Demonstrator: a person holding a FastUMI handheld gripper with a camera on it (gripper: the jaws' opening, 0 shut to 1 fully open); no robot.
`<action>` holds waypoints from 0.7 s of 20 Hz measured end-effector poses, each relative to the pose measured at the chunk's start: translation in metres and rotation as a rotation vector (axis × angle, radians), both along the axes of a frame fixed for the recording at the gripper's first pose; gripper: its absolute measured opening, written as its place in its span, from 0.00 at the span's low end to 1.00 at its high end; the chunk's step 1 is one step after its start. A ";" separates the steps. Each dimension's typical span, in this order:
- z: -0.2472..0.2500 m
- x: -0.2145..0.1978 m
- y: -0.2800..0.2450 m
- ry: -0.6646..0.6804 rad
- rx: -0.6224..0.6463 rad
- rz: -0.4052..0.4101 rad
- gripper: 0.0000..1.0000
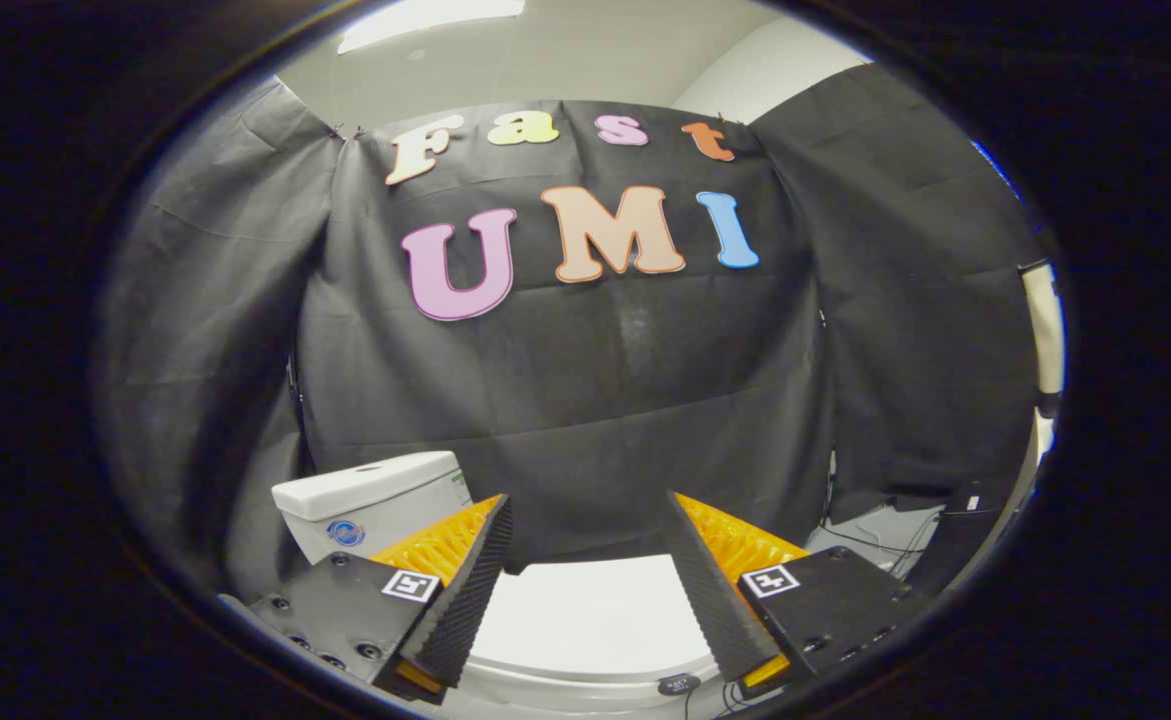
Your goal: Open the toilet lid.
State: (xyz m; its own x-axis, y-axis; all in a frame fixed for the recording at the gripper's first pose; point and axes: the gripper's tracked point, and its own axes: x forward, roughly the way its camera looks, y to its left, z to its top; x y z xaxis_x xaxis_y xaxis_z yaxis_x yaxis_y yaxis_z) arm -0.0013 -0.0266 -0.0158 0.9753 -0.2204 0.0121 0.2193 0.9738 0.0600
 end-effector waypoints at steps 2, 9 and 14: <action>-0.004 0.003 0.000 0.010 -0.001 -0.009 0.94; -0.023 0.007 -0.025 0.053 0.040 -0.097 0.94; -0.044 0.010 -0.043 0.029 0.214 -0.145 0.94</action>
